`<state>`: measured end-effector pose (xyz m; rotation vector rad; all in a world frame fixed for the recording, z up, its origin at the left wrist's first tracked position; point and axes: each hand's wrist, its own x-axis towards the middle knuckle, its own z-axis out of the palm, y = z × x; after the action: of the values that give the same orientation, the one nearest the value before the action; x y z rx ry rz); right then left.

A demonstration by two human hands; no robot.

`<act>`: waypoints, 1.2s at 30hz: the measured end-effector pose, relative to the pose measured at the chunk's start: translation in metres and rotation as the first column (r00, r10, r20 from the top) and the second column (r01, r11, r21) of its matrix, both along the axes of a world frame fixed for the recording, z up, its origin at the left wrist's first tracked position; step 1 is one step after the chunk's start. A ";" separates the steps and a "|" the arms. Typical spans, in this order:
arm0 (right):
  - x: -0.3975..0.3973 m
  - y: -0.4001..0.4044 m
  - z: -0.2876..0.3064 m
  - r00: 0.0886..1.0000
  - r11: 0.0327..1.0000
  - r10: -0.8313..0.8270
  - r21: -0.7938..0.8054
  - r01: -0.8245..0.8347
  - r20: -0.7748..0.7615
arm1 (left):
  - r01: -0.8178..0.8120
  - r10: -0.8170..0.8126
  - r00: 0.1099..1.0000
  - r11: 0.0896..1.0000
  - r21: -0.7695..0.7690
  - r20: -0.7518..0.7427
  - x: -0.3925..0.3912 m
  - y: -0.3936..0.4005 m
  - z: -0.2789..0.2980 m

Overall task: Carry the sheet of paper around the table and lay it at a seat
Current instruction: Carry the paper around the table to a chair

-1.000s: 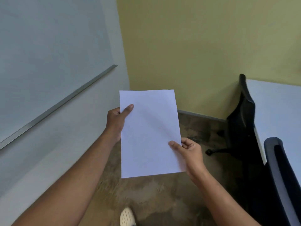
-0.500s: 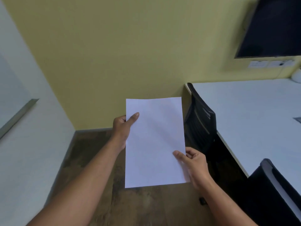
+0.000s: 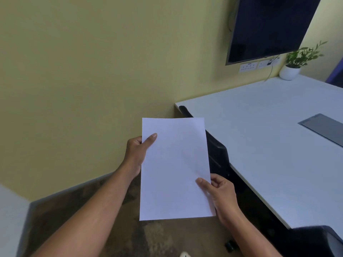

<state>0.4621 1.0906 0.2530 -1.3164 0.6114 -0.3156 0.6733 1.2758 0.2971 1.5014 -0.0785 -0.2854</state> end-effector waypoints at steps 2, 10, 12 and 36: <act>0.024 -0.015 0.002 1.000 1.000 -0.010 0.007 0.010 -0.001 | 0.019 -0.019 1.000 1.000 0.021 0.001 0.028 -0.017 0.003; 0.115 -0.078 0.019 0.995 0.995 -0.102 -0.018 0.101 -0.014 | 0.125 -0.125 0.992 0.992 -0.014 -0.016 0.135 -0.110 0.018; 0.141 -0.100 0.016 0.987 0.987 -0.159 -0.018 0.159 -0.031 | 0.185 -0.185 0.982 0.983 -0.002 -0.027 0.172 -0.145 0.016; 0.300 -0.210 0.000 0.623 0.627 -0.777 -0.027 0.778 -0.091 | 0.787 -0.789 0.611 0.614 -0.053 -0.064 0.377 -0.445 -0.019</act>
<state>0.7618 0.8808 0.2534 -0.9790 1.2671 -0.9700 1.0499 0.8311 0.2784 1.3500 -0.7013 -1.0661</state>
